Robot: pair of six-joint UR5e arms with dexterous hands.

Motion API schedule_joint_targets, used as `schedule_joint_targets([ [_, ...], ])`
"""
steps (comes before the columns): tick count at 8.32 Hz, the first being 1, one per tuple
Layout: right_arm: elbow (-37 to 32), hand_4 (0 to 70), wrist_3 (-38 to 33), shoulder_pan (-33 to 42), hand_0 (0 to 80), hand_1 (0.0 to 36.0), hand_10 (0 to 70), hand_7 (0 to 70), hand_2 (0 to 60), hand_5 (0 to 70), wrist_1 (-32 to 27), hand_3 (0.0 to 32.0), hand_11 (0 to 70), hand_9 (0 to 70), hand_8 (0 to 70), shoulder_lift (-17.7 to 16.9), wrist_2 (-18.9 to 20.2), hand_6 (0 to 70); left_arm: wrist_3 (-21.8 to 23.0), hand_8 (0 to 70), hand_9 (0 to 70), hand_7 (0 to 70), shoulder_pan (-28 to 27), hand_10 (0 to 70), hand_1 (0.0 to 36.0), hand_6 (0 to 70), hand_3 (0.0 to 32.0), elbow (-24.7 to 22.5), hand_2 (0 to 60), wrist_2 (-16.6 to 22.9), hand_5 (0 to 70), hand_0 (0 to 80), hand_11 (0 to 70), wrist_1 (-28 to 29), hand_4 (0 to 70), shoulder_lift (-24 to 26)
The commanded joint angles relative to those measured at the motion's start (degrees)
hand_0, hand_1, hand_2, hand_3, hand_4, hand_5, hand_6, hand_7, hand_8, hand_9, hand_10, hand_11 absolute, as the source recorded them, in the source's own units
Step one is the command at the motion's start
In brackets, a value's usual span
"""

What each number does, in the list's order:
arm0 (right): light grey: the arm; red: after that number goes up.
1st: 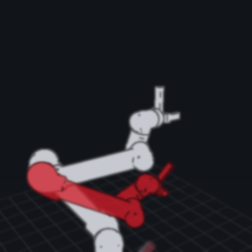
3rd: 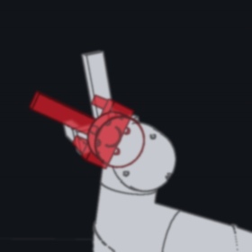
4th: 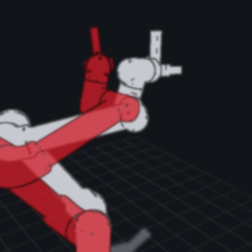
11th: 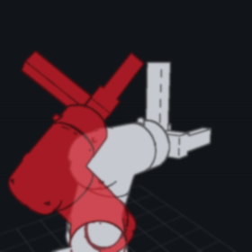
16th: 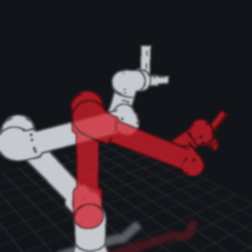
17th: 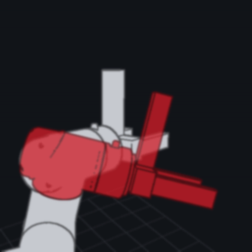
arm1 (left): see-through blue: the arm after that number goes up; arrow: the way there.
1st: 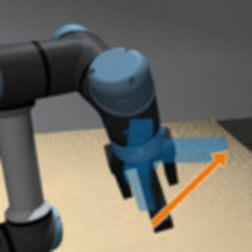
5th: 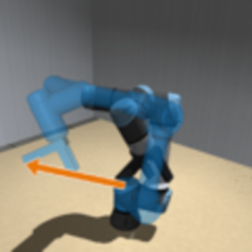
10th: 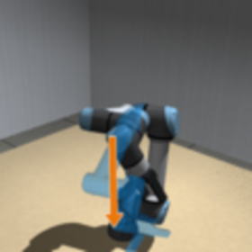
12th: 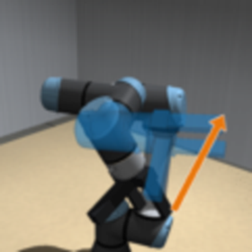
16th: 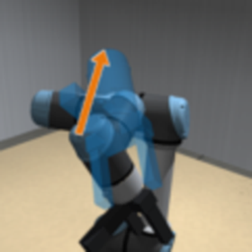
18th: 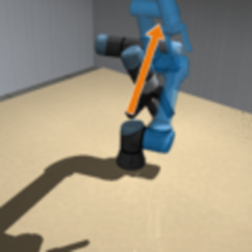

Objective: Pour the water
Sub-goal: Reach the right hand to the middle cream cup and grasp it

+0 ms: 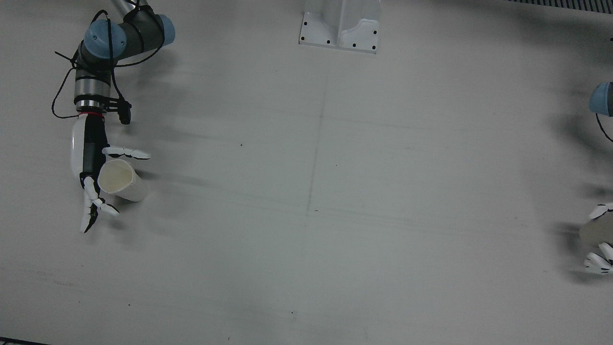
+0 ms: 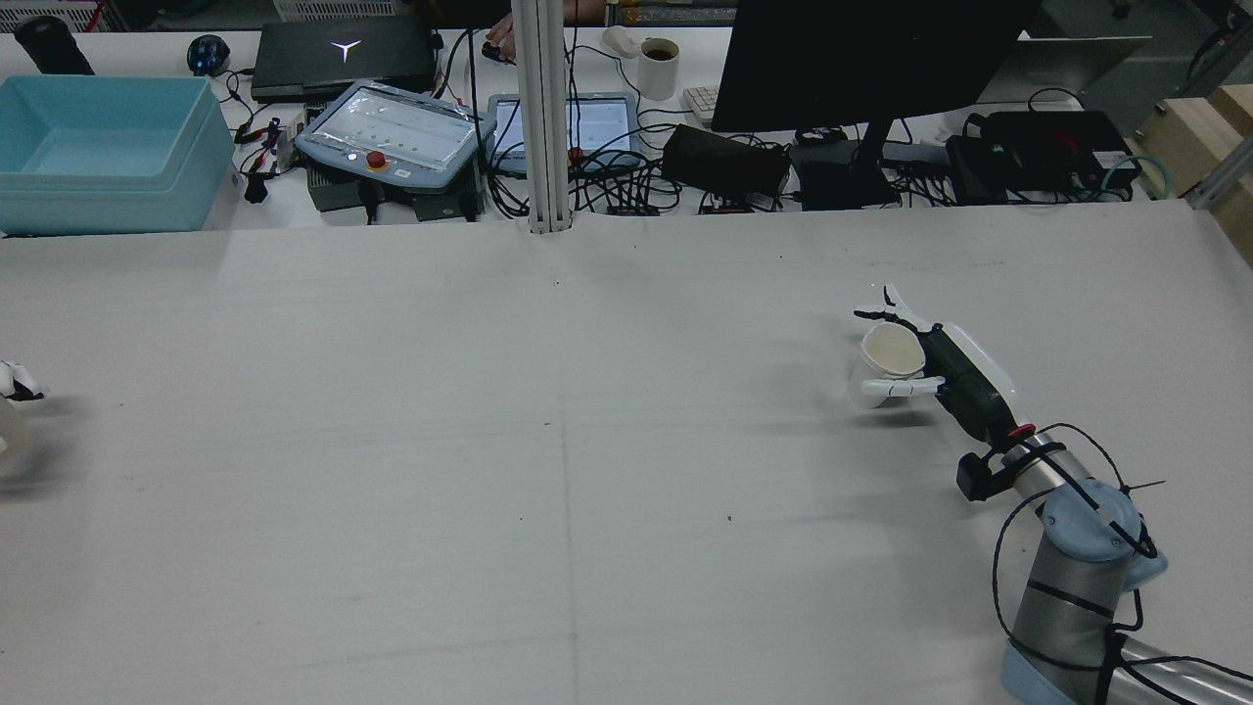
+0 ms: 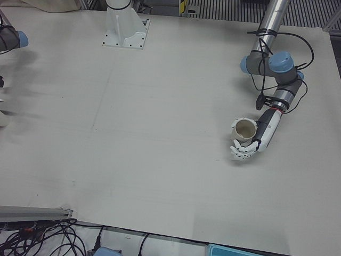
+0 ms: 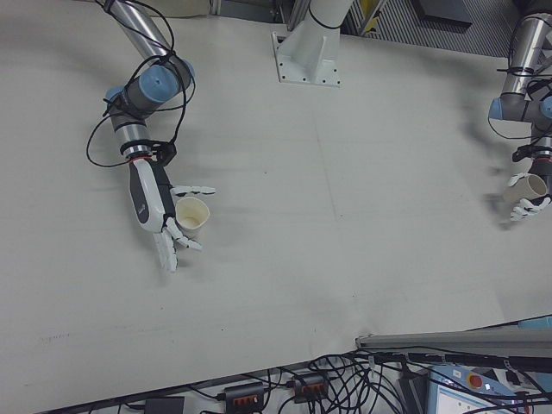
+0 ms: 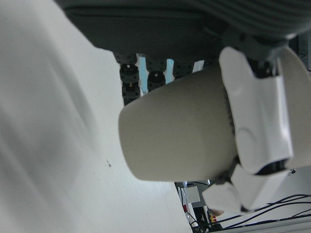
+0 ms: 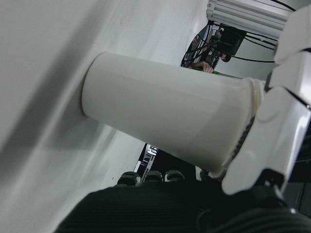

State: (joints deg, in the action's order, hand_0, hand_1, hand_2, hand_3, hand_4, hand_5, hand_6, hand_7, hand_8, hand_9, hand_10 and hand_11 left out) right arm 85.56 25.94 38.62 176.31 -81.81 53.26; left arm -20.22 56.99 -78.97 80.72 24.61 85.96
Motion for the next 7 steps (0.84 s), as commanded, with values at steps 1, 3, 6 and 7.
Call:
schedule_joint_targets([
  [1, -0.2, 14.9, 0.2, -0.7, 47.1, 13.3, 0.6, 0.0, 8.2, 19.4, 0.0, 0.0, 2.0, 0.0, 0.0, -0.2, 0.1, 0.0, 0.0, 26.0, 36.3, 40.2, 0.0, 17.2, 36.0, 34.0, 0.0, 0.0, 60.0, -0.1, 70.0, 53.3, 27.1, 0.0, 39.2, 0.0],
  [3, -0.2, 5.6, 0.2, -0.8, 47.7, 13.4, 0.0, 0.0, 3.0, 9.2, 0.0, 0.0, 0.4, 0.0, 0.0, -0.2, 0.1, 0.0, 0.0, 25.9, 36.1, 39.7, 0.0, 17.2, 36.0, 34.0, 0.0, 0.0, 60.0, -0.1, 70.0, 53.3, 27.1, 0.0, 39.2, 0.0],
  [6, -1.4, 7.1, 0.3, -1.0, 47.1, 13.3, 0.0, 0.0, 4.8, 11.1, 0.1, 0.0, 1.1, 0.0, 0.0, 0.9, 0.1, 0.0, -0.1, 26.0, 36.2, 39.6, 0.0, 17.4, 36.0, 34.1, 0.0, 0.1, 60.0, -0.1, 70.0, 53.3, 27.4, 0.0, 38.9, 0.0],
  [7, -1.4, 8.5, 0.6, -1.1, 47.2, 13.3, 0.0, 0.0, 5.3, 12.3, 0.1, 0.0, 1.3, 0.0, 0.0, 1.1, 0.1, 0.0, -0.2, 25.9, 36.1, 39.6, 0.0, 17.4, 36.0, 34.0, 0.0, 0.3, 60.0, -0.2, 70.0, 53.4, 27.4, 0.1, 38.9, 0.0],
])
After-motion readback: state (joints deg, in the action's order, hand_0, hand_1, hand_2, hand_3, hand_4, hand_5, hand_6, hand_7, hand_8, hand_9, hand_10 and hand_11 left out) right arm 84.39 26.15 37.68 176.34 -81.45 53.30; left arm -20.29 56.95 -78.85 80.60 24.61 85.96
